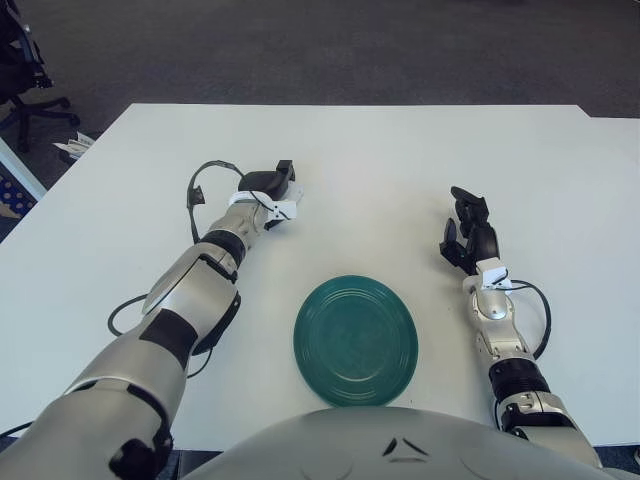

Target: Put the charger into the plate.

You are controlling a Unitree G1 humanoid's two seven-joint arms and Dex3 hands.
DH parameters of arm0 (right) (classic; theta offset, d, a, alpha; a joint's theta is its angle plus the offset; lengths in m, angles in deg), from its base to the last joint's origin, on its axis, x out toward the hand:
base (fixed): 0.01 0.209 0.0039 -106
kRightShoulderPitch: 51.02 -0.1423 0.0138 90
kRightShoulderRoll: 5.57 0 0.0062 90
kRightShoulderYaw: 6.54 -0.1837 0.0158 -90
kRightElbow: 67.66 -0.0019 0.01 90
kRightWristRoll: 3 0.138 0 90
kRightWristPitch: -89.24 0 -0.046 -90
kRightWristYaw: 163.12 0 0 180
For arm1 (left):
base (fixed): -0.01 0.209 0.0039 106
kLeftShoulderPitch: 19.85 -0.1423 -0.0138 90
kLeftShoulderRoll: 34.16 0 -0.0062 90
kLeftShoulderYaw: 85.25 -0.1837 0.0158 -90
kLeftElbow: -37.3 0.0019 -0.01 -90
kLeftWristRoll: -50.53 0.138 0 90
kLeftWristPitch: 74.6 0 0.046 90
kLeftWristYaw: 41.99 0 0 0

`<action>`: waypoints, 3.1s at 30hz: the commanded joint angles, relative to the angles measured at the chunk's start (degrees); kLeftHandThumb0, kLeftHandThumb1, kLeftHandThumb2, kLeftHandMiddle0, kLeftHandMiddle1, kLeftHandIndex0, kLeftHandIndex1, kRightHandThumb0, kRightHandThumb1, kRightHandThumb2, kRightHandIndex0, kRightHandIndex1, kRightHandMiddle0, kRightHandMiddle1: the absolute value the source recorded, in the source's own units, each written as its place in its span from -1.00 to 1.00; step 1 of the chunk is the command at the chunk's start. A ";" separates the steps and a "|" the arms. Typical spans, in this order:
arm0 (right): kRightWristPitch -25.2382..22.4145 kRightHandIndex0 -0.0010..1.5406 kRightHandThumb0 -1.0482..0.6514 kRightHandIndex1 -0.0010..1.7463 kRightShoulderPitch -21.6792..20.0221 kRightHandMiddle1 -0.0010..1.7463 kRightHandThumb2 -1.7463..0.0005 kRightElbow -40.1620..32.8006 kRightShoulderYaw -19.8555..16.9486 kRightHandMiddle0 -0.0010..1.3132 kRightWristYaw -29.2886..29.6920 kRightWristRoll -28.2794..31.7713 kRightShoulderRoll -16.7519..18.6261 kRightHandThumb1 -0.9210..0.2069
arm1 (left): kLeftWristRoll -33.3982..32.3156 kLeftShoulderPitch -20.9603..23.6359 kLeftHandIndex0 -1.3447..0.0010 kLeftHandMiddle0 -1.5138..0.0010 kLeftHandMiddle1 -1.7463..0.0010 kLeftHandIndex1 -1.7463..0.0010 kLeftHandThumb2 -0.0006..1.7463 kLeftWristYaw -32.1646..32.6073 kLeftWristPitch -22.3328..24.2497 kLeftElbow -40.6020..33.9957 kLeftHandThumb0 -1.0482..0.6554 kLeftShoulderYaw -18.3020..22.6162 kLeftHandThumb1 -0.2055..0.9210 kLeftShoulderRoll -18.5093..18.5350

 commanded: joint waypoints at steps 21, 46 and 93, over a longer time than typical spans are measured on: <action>1.40 -0.53 -0.60 -0.97 9.96 -0.10 -0.06 8.04 -0.23 -1.00 2.03 -1.78 -0.27 -1.00 | -3.76 0.28 0.17 0.03 -0.98 -1.00 0.77 1.10 -4.79 -0.88 0.23 4.84 -0.43 0.85; 2.07 -0.48 -0.58 -0.97 9.80 -0.03 -0.05 10.36 0.49 -0.98 1.17 -1.08 1.22 -1.00 | -5.99 -6.92 0.27 0.08 -0.94 -1.00 0.65 -4.19 -15.41 -38.94 0.23 11.68 -0.28 14.98; 1.93 -0.53 -0.61 -0.99 8.77 -0.09 -0.04 13.47 2.17 -1.00 2.93 -2.69 1.63 -1.00 | -6.71 -40.35 0.16 -0.05 -0.99 -1.00 0.83 -42.37 -22.69 -96.57 0.23 -2.84 -0.50 20.11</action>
